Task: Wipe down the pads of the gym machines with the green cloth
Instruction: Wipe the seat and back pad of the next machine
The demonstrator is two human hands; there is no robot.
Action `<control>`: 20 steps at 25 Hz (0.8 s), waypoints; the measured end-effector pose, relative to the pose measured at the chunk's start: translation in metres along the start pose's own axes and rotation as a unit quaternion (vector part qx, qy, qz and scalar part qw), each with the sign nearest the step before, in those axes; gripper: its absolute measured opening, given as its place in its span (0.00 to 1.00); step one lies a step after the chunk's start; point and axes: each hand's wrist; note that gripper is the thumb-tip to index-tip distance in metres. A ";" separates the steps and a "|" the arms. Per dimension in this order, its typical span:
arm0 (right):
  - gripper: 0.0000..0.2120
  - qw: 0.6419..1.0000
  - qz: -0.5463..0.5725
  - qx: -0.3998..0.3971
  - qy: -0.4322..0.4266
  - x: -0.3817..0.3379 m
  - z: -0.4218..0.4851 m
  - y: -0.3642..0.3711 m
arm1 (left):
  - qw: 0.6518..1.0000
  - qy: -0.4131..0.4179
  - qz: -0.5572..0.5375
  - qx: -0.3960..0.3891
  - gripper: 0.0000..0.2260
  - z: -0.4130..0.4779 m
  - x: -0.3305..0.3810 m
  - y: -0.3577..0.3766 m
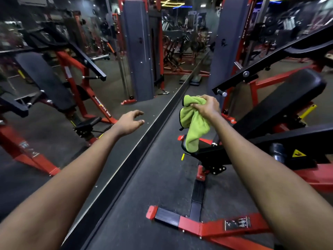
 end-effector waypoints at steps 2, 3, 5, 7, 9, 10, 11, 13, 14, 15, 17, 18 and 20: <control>0.19 1.000 -0.005 0.017 0.015 0.005 0.025 0.022 | 1.000 0.020 -0.012 -0.019 0.20 0.047 -0.021 0.005; 0.20 0.999 -0.008 0.028 0.021 0.008 0.037 0.034 | 0.999 0.033 -0.021 -0.028 0.20 0.072 -0.031 0.008; 0.20 0.998 -0.013 0.049 0.027 0.013 0.058 0.052 | 0.997 0.065 -0.015 -0.035 0.20 0.117 -0.047 0.012; 0.18 0.996 -0.023 0.072 0.042 0.017 0.077 0.069 | 0.994 0.098 -0.012 -0.043 0.21 0.162 -0.061 0.015; 0.19 0.992 -0.031 0.100 0.064 0.022 0.097 0.085 | 0.990 0.125 -0.016 -0.061 0.21 0.207 -0.072 0.020; 0.20 0.990 -0.032 0.114 0.076 0.026 0.106 0.092 | 0.988 0.136 -0.019 -0.070 0.21 0.229 -0.076 0.023; 0.20 0.988 -0.034 0.125 0.087 0.029 0.117 0.097 | 0.986 0.143 -0.028 -0.075 0.21 0.250 -0.079 0.026; 0.20 0.983 -0.046 0.143 0.100 0.036 0.139 0.100 | 0.982 0.163 -0.039 -0.083 0.21 0.290 -0.079 0.037; 0.20 0.981 -0.049 0.153 0.105 0.039 0.148 0.100 | 0.980 0.173 -0.044 -0.089 0.21 0.306 -0.079 0.044; 0.20 0.979 -0.049 0.163 0.110 0.043 0.161 0.101 | 0.977 0.185 -0.051 -0.095 0.21 0.326 -0.078 0.052; 0.17 0.976 -0.053 0.181 0.111 0.054 0.187 0.105 | 0.971 0.207 -0.059 -0.102 0.21 0.365 -0.075 0.073; 0.16 0.975 -0.053 0.186 0.111 0.060 0.201 0.109 | 0.969 0.214 -0.063 -0.109 0.21 0.382 -0.074 0.085; 0.16 0.971 -0.041 0.201 0.125 0.074 0.230 0.114 | 0.964 0.225 -0.068 -0.126 0.21 0.415 -0.068 0.104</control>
Point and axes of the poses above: each hand's wrist, its own z-axis towards the middle knuckle, its own y-axis out of the palm, x = y × z, and after that the axes turned 11 degrees about z, right-handed
